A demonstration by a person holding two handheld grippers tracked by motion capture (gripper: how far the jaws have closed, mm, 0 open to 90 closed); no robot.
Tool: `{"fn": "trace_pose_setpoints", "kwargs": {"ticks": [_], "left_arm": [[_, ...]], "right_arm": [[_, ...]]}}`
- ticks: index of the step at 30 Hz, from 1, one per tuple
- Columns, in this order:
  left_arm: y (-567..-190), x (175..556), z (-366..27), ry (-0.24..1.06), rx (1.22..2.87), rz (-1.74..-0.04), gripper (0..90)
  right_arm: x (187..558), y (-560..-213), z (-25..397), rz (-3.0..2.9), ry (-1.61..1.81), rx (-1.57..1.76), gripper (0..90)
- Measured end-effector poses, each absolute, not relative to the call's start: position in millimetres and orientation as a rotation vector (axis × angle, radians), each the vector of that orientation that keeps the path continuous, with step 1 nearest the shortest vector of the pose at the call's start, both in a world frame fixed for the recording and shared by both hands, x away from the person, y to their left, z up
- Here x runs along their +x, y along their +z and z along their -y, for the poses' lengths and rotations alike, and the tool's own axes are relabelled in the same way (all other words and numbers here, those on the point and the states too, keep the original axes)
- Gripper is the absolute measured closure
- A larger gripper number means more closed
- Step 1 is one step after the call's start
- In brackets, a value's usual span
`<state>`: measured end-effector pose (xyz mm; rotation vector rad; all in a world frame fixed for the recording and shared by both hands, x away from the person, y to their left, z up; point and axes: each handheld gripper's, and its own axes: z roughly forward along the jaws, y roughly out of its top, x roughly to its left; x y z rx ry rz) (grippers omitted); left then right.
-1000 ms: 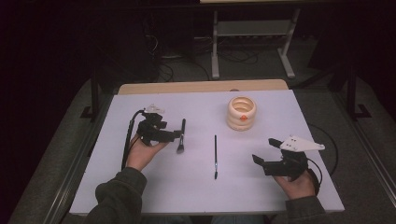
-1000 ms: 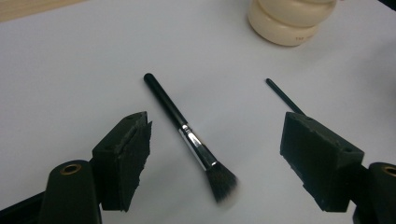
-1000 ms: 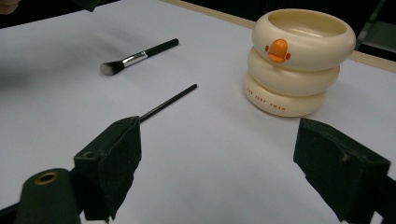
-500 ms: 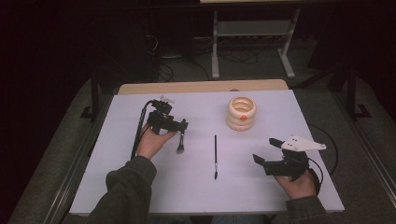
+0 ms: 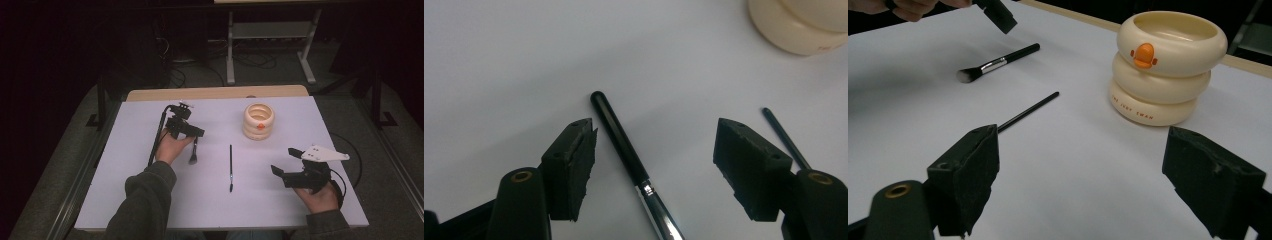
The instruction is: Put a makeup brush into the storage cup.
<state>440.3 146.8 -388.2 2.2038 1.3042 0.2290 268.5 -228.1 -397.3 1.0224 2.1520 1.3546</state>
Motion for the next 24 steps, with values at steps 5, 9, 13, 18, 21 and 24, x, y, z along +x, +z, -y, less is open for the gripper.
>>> {"fn": "trace_pose_setpoints", "kwargs": {"ticks": [5,9,13,18,21,24], "left_arm": [[-397,448,-140,0.22,2.192,-1.367,36.5],[-404,455,-137,0.223,2.212,-1.388,39.7],[-411,459,-137,0.214,2.22,-1.418,42.0],[-414,460,-137,0.207,2.211,-1.454,44.7],[-415,461,-137,0.22,2.225,-1.451,47.8],[-415,461,-138,0.216,2.235,-1.454,49.3]], "right_arm": [[269,-397,229,-2.157,1.354,1.03,14.4],[269,-398,229,-2.156,1.356,1.02,14.4],[270,-398,230,-2.152,1.36,1.019,14.4],[270,-398,231,-2.154,1.36,1.023,14.4],[270,-398,231,-2.155,1.361,1.022,14.4],[270,-398,231,-2.155,1.36,1.023,14.4]]}}
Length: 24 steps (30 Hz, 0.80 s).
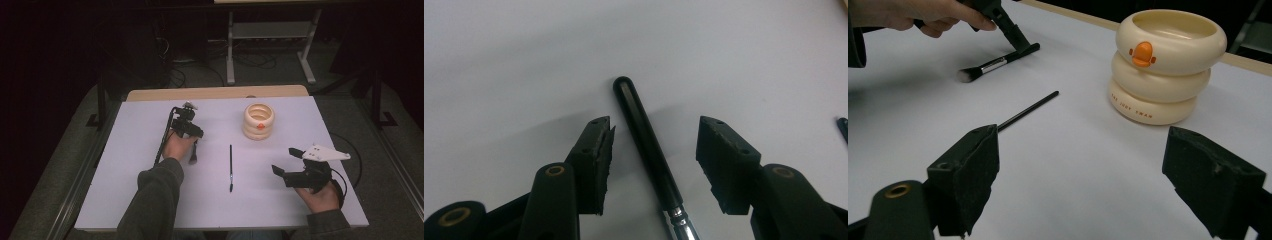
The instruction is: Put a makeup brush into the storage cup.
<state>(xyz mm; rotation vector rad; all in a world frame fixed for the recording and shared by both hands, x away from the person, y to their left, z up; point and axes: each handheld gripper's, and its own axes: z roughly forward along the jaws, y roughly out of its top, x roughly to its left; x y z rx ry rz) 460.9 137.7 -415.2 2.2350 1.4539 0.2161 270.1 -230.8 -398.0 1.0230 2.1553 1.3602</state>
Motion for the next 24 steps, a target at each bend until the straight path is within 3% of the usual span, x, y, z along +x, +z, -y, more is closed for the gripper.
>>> {"fn": "trace_pose_setpoints", "kwargs": {"ticks": [12,24], "left_arm": [[-420.2,461.6,-132.4,0.234,2.282,-1.498,57.4],[-422.1,460.8,-127.3,0.294,2.358,-1.491,72.0]], "right_arm": [[270.3,-398.1,230.5,-2.158,1.361,1.022,14.5],[269.1,-397.6,229.6,-2.159,1.356,1.028,14.5]]}}
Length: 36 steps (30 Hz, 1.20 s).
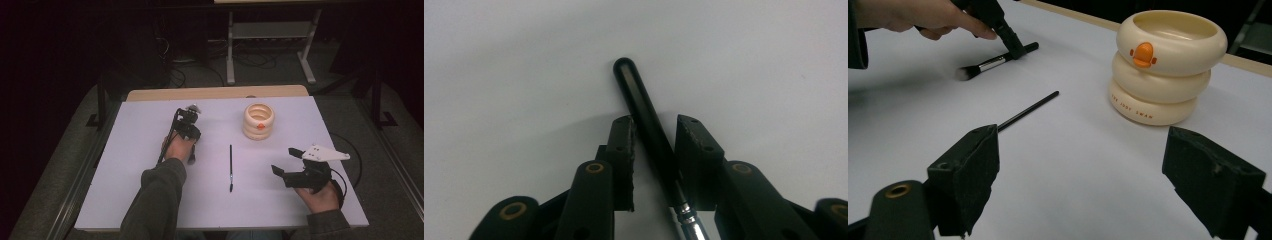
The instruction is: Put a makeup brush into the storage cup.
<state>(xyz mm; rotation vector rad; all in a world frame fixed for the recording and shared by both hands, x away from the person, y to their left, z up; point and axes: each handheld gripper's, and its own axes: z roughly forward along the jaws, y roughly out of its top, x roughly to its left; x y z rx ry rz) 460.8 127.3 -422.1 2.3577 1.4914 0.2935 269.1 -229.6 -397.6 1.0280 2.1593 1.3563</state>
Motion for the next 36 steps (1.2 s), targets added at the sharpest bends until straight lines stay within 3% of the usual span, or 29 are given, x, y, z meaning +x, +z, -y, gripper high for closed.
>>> {"fn": "trace_pose_setpoints", "kwargs": {"ticks": [2,15,25,36], "left_arm": [[-422,461,-128,0.282,2.363,-1.493,79.0],[-419,464,-133,0.226,2.375,-1.491,79.9],[-397,452,-143,0.182,2.394,-1.327,80.0],[-366,413,-168,0.134,2.357,-1.124,80.0]], "right_arm": [[269,-398,230,-2.157,1.357,1.023,14.5],[269,-398,230,-2.161,1.359,1.021,14.5],[269,-398,227,-2.173,1.346,1.012,14.8],[266,-391,211,-2.238,1.329,0.933,14.8]]}}
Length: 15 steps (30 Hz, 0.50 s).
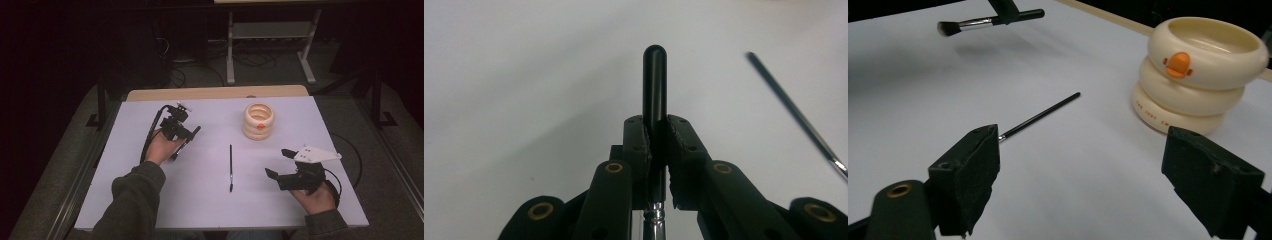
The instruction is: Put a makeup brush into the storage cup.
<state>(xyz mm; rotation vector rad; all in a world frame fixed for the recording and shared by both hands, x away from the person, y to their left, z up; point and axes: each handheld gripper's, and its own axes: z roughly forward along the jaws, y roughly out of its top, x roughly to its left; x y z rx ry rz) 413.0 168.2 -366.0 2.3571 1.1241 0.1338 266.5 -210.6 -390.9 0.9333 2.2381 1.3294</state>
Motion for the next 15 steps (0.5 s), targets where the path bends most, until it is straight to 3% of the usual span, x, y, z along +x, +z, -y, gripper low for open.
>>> {"fn": "trace_pose_setpoints", "kwargs": {"ticks": [15], "left_arm": [[-351,369,-171,0.161,2.361,-0.909,79.9]], "right_arm": [[271,-376,198,-2.309,1.327,0.879,15.1]]}}
